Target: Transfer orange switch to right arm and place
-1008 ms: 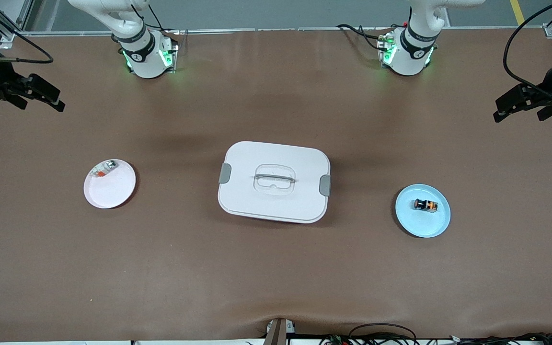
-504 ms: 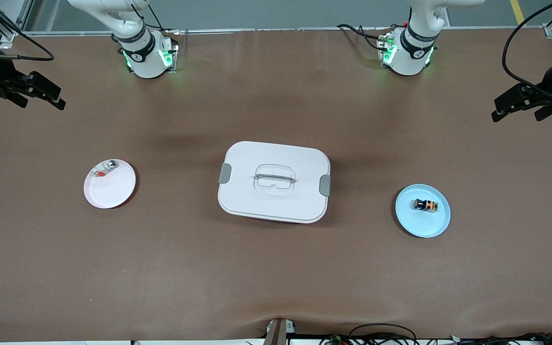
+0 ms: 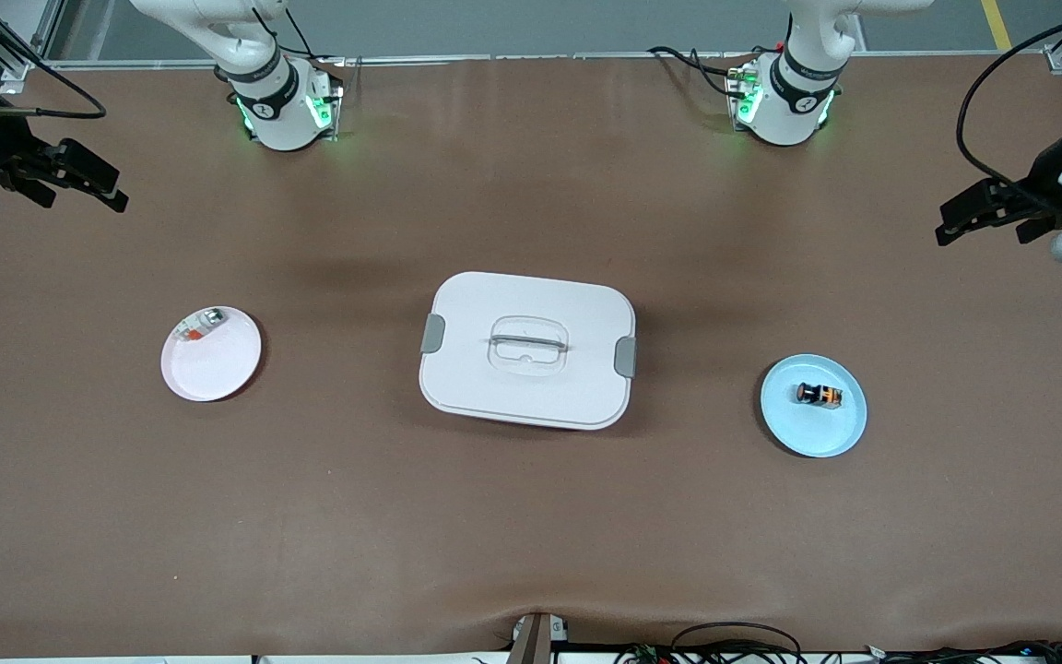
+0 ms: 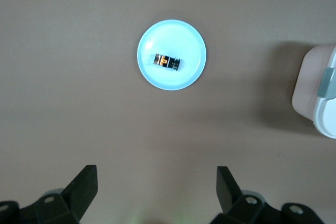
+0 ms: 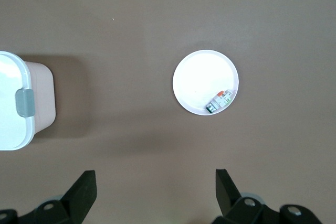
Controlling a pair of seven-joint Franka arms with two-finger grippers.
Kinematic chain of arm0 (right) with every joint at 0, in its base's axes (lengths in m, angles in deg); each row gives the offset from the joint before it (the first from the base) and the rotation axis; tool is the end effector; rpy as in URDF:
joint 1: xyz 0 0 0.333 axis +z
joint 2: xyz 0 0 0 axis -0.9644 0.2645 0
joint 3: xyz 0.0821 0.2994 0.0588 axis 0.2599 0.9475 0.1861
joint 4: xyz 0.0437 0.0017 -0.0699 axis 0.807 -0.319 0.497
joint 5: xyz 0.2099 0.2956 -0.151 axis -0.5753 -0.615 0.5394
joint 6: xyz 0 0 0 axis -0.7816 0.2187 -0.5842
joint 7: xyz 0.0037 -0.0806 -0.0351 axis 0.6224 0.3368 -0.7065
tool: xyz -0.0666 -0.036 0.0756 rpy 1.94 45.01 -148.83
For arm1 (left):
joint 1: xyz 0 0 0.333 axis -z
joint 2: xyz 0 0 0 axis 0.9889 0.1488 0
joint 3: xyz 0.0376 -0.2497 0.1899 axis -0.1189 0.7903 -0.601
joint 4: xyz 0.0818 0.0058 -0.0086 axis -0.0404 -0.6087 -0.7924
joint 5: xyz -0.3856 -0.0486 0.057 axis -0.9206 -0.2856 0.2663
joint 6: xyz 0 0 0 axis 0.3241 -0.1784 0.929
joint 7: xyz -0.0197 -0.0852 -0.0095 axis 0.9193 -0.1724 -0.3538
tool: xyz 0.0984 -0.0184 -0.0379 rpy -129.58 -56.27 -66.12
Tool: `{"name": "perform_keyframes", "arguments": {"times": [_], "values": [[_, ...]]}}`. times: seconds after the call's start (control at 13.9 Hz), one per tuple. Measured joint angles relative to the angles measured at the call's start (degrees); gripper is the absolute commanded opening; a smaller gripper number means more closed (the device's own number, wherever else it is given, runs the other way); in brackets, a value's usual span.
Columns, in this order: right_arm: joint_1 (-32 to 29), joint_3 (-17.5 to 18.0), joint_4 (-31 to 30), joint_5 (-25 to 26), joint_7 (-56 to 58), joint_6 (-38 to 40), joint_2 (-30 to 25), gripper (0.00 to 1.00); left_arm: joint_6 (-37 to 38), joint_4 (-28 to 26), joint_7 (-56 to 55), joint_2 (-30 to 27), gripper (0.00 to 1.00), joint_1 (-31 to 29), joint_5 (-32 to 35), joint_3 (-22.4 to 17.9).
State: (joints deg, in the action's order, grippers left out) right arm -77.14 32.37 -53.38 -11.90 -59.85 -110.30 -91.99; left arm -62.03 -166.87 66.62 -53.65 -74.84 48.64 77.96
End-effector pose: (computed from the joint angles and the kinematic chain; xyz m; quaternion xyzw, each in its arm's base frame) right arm 0.4849 0.0052 0.6249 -0.9977 0.0592 0.0022 0.0323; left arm 0.5474 -0.0223 0.6048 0.9995 0.0064 -0.0295 0.0125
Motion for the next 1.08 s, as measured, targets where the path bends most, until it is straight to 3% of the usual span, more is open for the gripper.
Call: {"name": "perform_keyframes", "arguments": {"times": [0.29, 1.08], "values": [[0.00, 0.00, -0.03, 0.00, 0.00, 0.00, 0.00, 1.00, -1.56, -0.39, 3.65, 3.49, 1.00, -0.34, 0.00, -0.03], [0.00, -0.09, -0.07, 0.00, 0.00, 0.00, 0.00, 1.00, -16.68, -4.30, 8.36, 13.98, 1.00, -0.57, 0.00, -0.02]]}}
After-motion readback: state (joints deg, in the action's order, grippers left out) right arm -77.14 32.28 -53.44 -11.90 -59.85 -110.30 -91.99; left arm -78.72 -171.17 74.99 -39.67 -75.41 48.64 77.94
